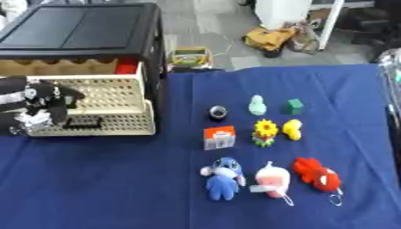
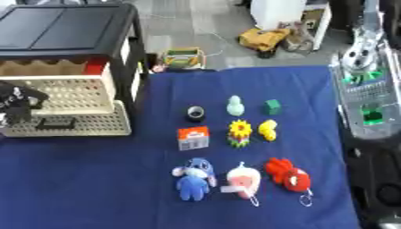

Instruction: Pick up objects from table and place into drawer.

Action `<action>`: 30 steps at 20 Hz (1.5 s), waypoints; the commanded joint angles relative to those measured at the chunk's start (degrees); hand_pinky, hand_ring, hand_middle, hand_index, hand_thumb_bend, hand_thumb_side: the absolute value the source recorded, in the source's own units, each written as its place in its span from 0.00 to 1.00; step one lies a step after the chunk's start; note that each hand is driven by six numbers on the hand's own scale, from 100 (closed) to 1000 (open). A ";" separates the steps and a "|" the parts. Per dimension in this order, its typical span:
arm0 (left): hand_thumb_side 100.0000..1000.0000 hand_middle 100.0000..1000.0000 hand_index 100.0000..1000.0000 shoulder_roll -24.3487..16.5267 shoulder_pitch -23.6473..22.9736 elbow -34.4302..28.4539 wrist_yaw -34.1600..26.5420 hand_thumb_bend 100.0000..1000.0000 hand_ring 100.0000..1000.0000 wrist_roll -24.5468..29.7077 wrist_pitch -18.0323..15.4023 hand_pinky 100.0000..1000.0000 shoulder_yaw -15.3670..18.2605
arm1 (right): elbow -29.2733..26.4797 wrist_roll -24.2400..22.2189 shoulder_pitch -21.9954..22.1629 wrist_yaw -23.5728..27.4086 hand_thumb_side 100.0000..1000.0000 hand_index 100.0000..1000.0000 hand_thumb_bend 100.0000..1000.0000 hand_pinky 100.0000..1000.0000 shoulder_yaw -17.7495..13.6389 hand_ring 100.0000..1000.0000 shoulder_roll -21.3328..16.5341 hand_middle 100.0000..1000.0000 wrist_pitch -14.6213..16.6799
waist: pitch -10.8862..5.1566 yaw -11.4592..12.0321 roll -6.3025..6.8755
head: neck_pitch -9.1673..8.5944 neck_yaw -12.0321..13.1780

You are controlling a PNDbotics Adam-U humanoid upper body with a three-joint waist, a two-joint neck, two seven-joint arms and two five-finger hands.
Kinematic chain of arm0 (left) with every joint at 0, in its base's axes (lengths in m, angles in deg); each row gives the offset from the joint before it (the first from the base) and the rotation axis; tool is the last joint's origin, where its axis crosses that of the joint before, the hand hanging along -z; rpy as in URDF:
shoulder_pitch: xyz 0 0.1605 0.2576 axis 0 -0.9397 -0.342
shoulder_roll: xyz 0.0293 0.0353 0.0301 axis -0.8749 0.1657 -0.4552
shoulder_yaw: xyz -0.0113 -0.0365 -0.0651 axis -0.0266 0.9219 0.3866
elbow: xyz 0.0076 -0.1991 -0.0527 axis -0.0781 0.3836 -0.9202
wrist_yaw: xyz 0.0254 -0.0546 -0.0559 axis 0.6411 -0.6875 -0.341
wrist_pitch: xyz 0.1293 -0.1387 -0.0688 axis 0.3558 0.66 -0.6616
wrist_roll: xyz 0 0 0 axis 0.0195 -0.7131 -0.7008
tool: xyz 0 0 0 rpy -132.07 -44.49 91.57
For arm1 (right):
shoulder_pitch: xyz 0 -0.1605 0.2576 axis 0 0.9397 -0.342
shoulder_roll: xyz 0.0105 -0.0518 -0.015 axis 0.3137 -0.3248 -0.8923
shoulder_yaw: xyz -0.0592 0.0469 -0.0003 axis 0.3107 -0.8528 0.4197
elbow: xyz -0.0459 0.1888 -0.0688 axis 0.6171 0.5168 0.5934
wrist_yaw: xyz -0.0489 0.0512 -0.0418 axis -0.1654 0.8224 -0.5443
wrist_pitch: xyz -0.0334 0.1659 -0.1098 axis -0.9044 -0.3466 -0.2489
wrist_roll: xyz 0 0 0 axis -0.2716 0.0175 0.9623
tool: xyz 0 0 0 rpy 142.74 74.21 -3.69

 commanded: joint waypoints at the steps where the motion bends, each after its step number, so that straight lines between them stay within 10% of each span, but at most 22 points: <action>1: 1.00 0.51 0.95 -0.97 1.44 0.46 -0.12 0.00 0.51 0.07 -0.28 0.23 0.42 | -0.98 -0.05 -1.51 -0.40 1.00 0.87 0.00 0.64 -0.45 0.73 -1.17 0.64 -0.11 | -0.81 -0.16 0.16 | -0.82 0.23; 30: 1.00 0.65 0.97 1.86 6.40 8.34 1.51 0.00 0.66 -4.99 -3.17 0.38 0.41 | -0.59 -0.03 -2.95 -0.94 1.00 0.87 0.00 0.64 -0.67 0.73 -1.03 0.64 -0.02 | 0.64 -1.52 0.49 | -2.65 1.33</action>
